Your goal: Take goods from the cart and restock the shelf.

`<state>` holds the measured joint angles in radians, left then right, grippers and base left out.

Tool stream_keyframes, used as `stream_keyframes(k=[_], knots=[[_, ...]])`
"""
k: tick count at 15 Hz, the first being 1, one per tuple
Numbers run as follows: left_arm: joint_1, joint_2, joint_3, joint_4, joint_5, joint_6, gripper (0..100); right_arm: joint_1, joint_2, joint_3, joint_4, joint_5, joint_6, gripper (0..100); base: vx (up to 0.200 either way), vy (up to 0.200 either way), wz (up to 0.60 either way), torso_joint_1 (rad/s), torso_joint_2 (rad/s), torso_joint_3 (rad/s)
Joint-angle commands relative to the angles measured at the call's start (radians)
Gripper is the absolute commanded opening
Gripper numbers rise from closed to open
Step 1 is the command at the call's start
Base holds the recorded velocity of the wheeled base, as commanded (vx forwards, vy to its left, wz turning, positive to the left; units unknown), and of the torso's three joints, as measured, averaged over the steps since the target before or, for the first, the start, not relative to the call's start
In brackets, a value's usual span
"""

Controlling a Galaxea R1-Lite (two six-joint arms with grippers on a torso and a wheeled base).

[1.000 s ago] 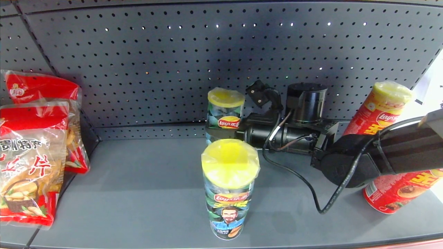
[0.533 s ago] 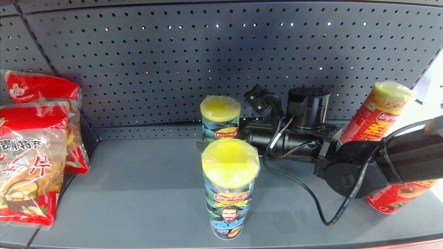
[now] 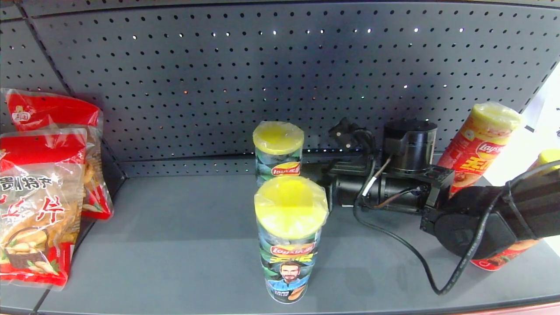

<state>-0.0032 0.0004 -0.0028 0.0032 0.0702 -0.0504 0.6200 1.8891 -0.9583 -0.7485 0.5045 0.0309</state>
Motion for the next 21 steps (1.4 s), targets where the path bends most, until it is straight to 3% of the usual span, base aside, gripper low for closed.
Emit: stream_keyframes(k=[1,9,15,21], knots=[[0.0,0.0,0.0,0.0,0.0,0.0,100,-0.063,-0.048,0.043,0.0,0.0,-0.005,100,0.0,0.0,0.0,0.0,0.0,0.0],[0.0,0.0,0.0,0.0,0.0,0.0,100,-0.105,-0.177,0.165,0.001,0.003,-0.006,100,0.0,0.0,0.0,0.0,0.0,0.0],[0.0,0.0,0.0,0.0,0.0,0.0,100,-0.117,-0.182,0.178,0.003,0.002,-0.006,100,0.0,0.0,0.0,0.0,0.0,0.0],[0.0,0.0,0.0,0.001,0.0,0.0,100,-0.198,-0.122,0.164,0.003,0.002,-0.029,100,0.0,0.0,0.0,0.0,0.0,0.0]])
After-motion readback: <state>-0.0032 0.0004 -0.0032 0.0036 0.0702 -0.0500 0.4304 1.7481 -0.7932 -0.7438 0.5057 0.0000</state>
